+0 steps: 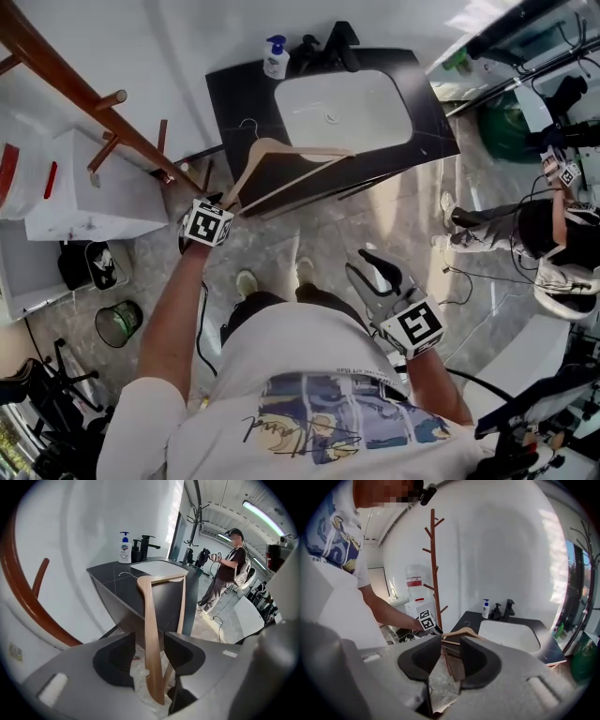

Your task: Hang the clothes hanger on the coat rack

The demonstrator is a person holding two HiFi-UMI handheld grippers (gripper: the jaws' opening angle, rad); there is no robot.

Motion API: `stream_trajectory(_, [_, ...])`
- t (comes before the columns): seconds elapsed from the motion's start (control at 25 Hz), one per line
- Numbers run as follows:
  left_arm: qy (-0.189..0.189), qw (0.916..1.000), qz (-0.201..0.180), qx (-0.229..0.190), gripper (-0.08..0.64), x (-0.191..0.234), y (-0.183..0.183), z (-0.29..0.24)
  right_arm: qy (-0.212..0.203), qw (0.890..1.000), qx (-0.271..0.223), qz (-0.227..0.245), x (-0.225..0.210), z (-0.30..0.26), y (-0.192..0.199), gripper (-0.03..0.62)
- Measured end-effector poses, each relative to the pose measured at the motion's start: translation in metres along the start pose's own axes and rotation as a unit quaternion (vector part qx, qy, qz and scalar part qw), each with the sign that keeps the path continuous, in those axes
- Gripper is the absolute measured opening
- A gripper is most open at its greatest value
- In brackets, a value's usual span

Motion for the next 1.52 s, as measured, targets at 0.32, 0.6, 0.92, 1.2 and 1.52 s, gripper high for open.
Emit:
stream_trajectory(0.32, [0.044, 0.9988, 0.002, 0.023, 0.157, -0.003, 0.001, -0.017, 0.027, 0.999, 0.003, -0.025, -0.007, 0.008, 0.004, 0.123])
stream_trajectory(0.6, [0.053, 0.9981, -0.002, 0.031, 0.095, -0.006, 0.000, -0.013, 0.025, 0.999, 0.006, -0.027, -0.013, 0.008, 0.010, 0.123])
stream_trajectory(0.92, [0.009, 0.9999, -0.009, -0.008, 0.094, -0.008, -0.004, 0.014, 0.003, 1.000, 0.005, -0.005, -0.020, -0.003, 0.010, 0.123])
stream_trajectory(1.2, [-0.030, 0.9970, 0.001, -0.072, 0.094, -0.014, -0.018, 0.052, -0.019, 0.999, -0.008, 0.025, -0.024, -0.003, -0.001, 0.123])
stream_trajectory(1.52, [-0.059, 0.9888, 0.017, -0.136, 0.092, -0.021, -0.038, 0.094, -0.043, 0.998, -0.014, 0.054, -0.030, -0.005, -0.005, 0.123])
Point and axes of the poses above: the fingertips, and each gripper's own axes: z backward along the fingers, x to its left, y out of its underside, the point moved 2 cm from there along z, backward along the fingers, and after that the axes turned 15 degrees about x, right-handed, at the moved point
